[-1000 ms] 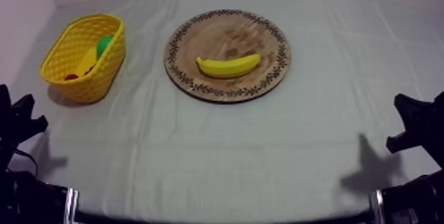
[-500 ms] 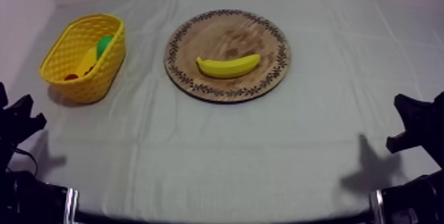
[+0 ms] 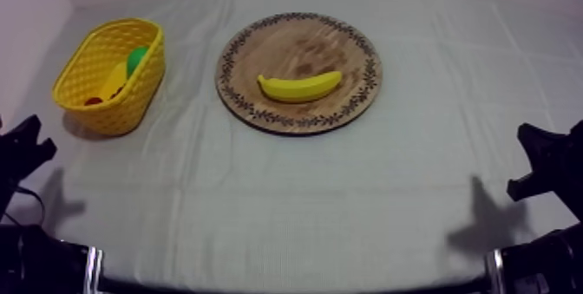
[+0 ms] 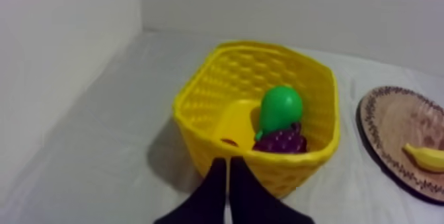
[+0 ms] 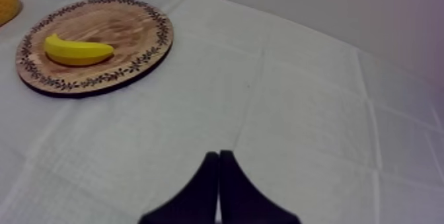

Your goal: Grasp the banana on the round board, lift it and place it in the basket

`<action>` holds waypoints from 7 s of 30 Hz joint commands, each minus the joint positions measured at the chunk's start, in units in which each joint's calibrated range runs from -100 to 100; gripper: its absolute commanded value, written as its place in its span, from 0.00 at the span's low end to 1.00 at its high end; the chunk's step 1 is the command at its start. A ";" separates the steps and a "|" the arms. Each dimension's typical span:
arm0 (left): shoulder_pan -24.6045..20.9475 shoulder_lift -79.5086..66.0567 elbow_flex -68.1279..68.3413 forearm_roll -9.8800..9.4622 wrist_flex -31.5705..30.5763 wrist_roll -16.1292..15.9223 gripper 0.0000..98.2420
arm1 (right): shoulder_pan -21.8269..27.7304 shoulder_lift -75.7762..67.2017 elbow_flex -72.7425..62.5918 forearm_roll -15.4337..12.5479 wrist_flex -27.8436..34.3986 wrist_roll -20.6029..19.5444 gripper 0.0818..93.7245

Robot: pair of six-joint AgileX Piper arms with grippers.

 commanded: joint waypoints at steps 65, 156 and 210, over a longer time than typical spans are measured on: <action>34.38 93.88 -101.48 -6.42 42.24 -8.52 0.00 | 0.00 0.00 -0.03 0.01 -0.01 0.00 0.00; 36.66 136.43 -110.58 -6.86 40.40 -18.13 0.69 | 0.00 0.00 -0.03 0.01 -0.01 0.00 0.00; 35.57 137.36 -118.28 -4.65 45.81 -19.95 0.28 | 0.00 0.00 -0.03 0.01 -0.01 0.00 0.00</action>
